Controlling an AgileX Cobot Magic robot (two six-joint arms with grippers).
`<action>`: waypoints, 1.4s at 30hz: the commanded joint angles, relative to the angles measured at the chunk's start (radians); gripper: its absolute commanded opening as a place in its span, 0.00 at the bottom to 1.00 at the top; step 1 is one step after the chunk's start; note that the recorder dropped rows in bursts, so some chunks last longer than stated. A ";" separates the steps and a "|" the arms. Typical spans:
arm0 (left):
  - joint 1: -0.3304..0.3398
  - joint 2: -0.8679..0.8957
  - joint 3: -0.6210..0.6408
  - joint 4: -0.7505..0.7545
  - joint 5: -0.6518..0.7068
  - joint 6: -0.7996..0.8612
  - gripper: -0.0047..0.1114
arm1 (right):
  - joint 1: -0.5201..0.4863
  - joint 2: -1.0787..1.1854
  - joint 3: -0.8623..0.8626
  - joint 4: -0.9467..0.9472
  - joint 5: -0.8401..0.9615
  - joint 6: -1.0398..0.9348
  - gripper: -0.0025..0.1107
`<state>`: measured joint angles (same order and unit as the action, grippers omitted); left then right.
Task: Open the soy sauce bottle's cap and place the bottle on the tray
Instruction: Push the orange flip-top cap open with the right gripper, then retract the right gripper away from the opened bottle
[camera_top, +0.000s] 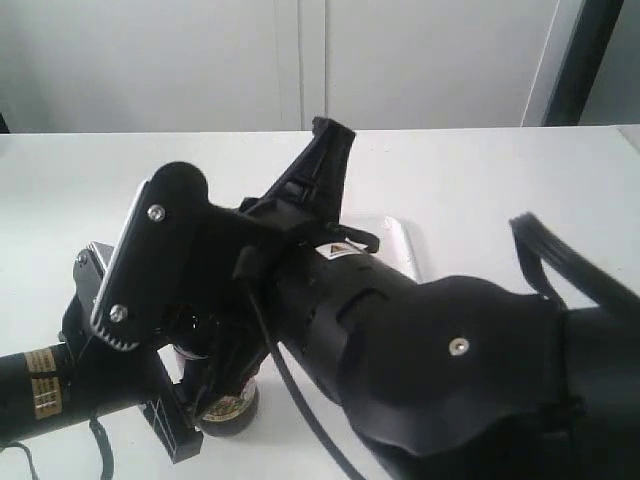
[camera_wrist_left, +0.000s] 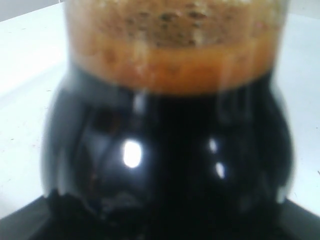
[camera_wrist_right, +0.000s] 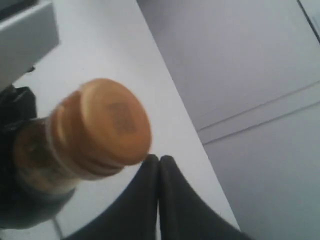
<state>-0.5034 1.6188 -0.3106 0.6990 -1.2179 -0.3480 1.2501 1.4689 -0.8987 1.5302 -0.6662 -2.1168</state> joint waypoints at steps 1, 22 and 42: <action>-0.007 -0.002 0.000 0.021 -0.003 -0.003 0.04 | -0.006 -0.010 0.005 -0.053 0.133 -0.019 0.02; -0.007 -0.002 0.000 0.023 -0.003 -0.003 0.04 | 0.005 -0.010 -0.093 -0.036 0.173 -0.019 0.02; -0.007 -0.002 0.000 0.027 -0.003 -0.018 0.04 | -0.102 -0.116 -0.093 0.025 0.084 -0.016 0.02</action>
<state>-0.5034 1.6188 -0.3106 0.7009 -1.2179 -0.3563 1.2027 1.3831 -0.9881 1.5337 -0.6512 -2.1168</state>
